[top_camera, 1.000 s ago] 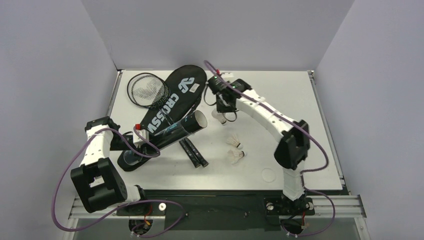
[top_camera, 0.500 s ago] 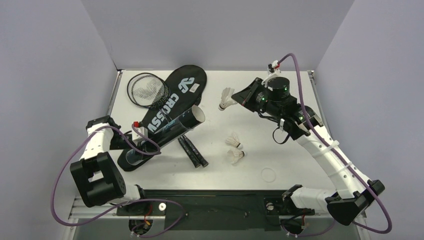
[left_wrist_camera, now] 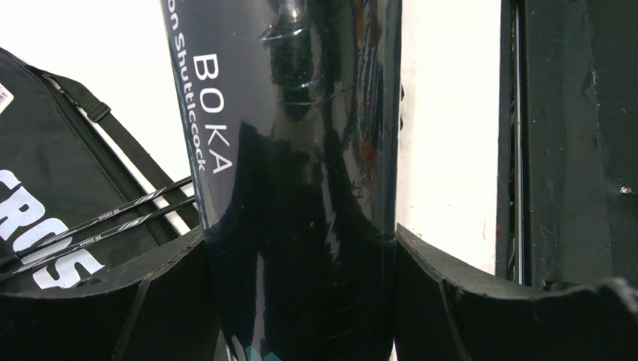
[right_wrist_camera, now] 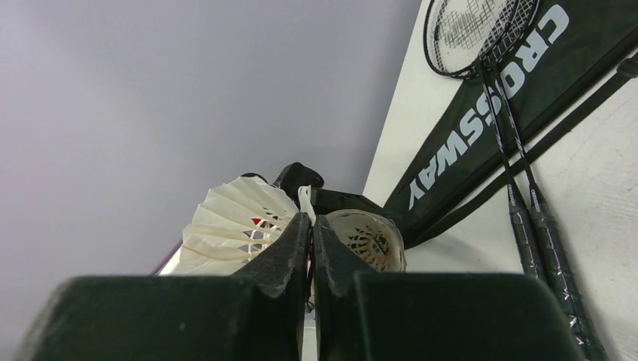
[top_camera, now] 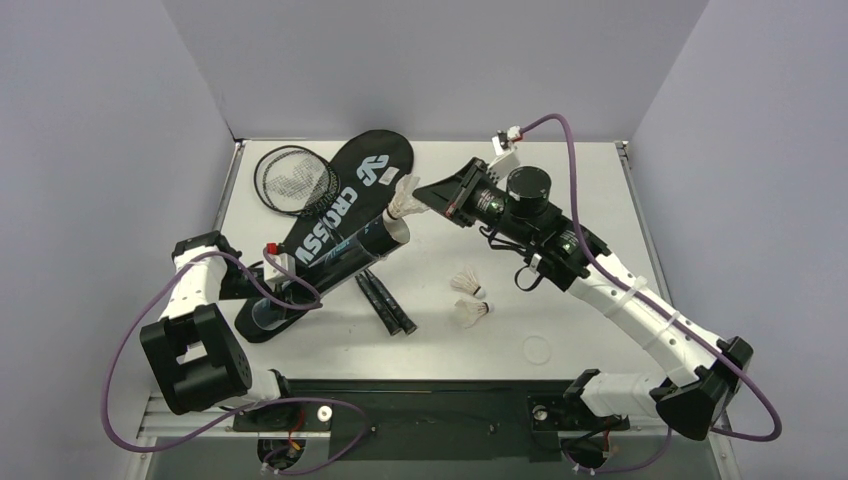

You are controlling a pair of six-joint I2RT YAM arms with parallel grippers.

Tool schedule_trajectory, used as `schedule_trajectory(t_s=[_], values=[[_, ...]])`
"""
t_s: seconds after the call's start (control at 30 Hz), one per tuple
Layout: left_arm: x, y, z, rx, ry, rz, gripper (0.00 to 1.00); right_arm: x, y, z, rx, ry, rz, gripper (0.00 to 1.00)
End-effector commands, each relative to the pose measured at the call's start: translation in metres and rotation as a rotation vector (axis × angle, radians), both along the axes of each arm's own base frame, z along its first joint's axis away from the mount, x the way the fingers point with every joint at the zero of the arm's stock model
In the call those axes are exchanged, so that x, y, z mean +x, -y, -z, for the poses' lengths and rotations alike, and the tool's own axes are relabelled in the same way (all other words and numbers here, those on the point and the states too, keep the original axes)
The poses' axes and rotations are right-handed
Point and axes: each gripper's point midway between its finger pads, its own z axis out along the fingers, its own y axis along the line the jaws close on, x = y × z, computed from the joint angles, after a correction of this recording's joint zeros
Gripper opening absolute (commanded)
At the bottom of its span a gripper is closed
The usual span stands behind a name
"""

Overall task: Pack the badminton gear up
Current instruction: Place the shuttlecock at the shuttle tube.

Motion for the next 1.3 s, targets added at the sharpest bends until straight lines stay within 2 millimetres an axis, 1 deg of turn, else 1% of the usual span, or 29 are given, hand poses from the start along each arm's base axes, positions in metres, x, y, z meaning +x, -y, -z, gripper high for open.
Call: schedule_trajectory(t_s=[0.0, 0.2, 0.3, 0.47, 0.53, 0.6, 0.67, 0.73, 0.77, 0.8, 0.9, 1.03, 1.07, 1.17, 1.2, 1.27], values=[[0.004, 0.004, -0.021, -0.051, 0.053, -0.019, 0.2, -0.002, -0.011, -0.023, 0.047, 0.041, -0.038, 0.0], [0.006, 0.003, -0.023, -0.054, 0.057, -0.023, 0.2, -0.003, -0.007, -0.001, -0.023, 0.016, -0.03, 0.0], [0.005, 0.004, -0.023, -0.054, 0.056, -0.022, 0.2, -0.005, -0.005, 0.004, -0.034, 0.011, -0.033, 0.0], [0.005, 0.004, -0.023, -0.059, 0.057, -0.024, 0.2, -0.007, -0.009, 0.012, -0.035, -0.007, -0.056, 0.0], [0.006, 0.004, -0.024, -0.06, 0.061, -0.025, 0.2, -0.01, -0.014, 0.016, -0.031, -0.02, -0.082, 0.0], [0.007, 0.004, -0.026, -0.061, 0.067, -0.028, 0.2, -0.018, -0.024, 0.018, -0.013, -0.025, -0.147, 0.04], [0.008, 0.004, -0.029, -0.068, 0.073, -0.033, 0.2, -0.022, -0.028, 0.024, -0.039, -0.028, -0.176, 0.07], [0.009, 0.005, -0.031, -0.075, 0.08, -0.038, 0.2, -0.025, -0.028, 0.032, -0.08, -0.033, -0.191, 0.16], [0.01, 0.005, -0.032, -0.08, 0.083, -0.041, 0.2, -0.027, -0.027, 0.034, -0.098, -0.039, -0.194, 0.18], [0.01, 0.006, -0.033, -0.083, 0.082, -0.044, 0.2, -0.027, -0.026, 0.035, -0.117, -0.029, -0.199, 0.23], [0.012, 0.006, -0.035, -0.09, 0.079, -0.047, 0.2, -0.03, -0.025, 0.039, -0.158, -0.037, -0.217, 0.29], [0.011, 0.006, -0.035, -0.091, 0.079, -0.047, 0.2, -0.036, -0.031, 0.045, -0.191, -0.041, -0.25, 0.36], [0.01, 0.007, -0.034, -0.091, 0.078, -0.046, 0.2, -0.036, -0.034, 0.049, -0.206, -0.047, -0.257, 0.39], [0.01, 0.007, -0.035, -0.089, 0.081, -0.047, 0.2, -0.043, -0.043, 0.049, -0.219, -0.038, -0.292, 0.43], [0.01, 0.007, -0.036, -0.089, 0.082, -0.047, 0.2, -0.044, -0.044, 0.054, -0.239, -0.044, -0.301, 0.45], [0.01, 0.007, -0.037, -0.09, 0.082, -0.049, 0.2, -0.045, -0.044, 0.054, -0.254, -0.038, -0.304, 0.47]])
